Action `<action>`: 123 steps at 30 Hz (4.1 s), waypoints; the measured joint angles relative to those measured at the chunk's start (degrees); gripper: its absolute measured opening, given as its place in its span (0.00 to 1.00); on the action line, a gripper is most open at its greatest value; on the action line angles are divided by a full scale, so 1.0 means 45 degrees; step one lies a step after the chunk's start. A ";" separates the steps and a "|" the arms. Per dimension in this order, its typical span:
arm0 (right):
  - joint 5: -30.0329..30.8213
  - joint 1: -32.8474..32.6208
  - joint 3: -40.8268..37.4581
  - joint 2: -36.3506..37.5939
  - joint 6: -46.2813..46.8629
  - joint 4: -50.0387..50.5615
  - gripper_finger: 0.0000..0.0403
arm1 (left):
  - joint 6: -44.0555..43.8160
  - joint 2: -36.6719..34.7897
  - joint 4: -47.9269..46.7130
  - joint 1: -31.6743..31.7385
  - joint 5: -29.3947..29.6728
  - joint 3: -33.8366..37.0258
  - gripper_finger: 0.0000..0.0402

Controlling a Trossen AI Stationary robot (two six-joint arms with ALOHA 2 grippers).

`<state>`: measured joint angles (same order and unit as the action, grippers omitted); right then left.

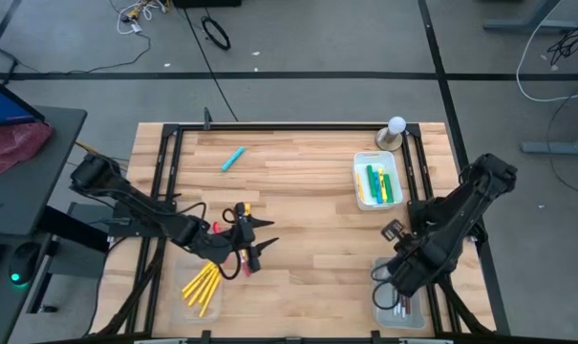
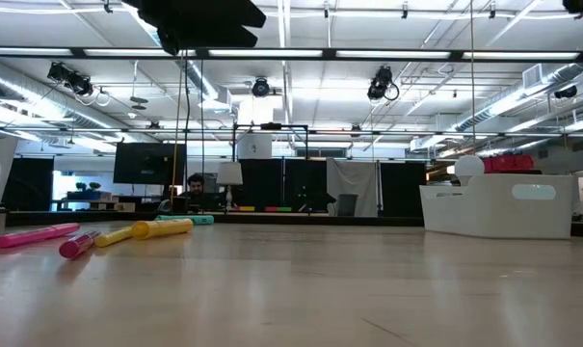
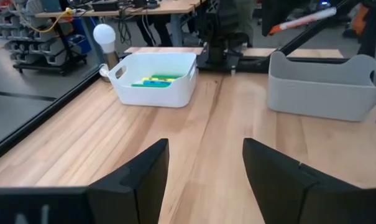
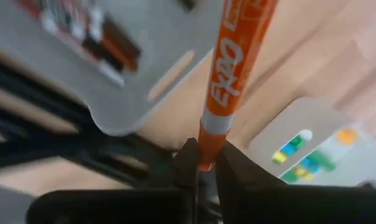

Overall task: Pick & Place Markers
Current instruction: Put the orange marker into the gray bin, then put the yellow pen into the transparent bin

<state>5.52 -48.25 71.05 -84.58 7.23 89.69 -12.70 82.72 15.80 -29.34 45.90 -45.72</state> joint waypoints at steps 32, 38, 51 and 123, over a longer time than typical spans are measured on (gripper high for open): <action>0.2549 -0.3287 -0.0128 -0.4929 -0.3045 -0.3404 0.08 | -0.0469 0.0122 0.0095 0.0355 0.0124 -0.0002 0.53; 0.2091 -0.3287 -0.0231 -0.4934 -0.2251 -0.3308 0.08 | -0.0472 0.0122 0.0090 0.0355 0.0121 -0.0001 0.53; 0.2215 -0.3287 -0.0628 -0.4934 -0.1307 -0.2337 0.28 | -0.0474 0.0122 0.0088 0.0351 0.0092 0.0000 0.53; 0.7757 0.5830 -0.4281 -0.4263 0.1841 -2.5744 0.59 | -1.6660 0.2645 -0.9829 0.1320 -0.2779 0.0896 0.47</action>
<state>40.42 -22.02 51.79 -103.77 15.51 -26.16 -87.67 94.62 -28.43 -23.40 33.39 -41.69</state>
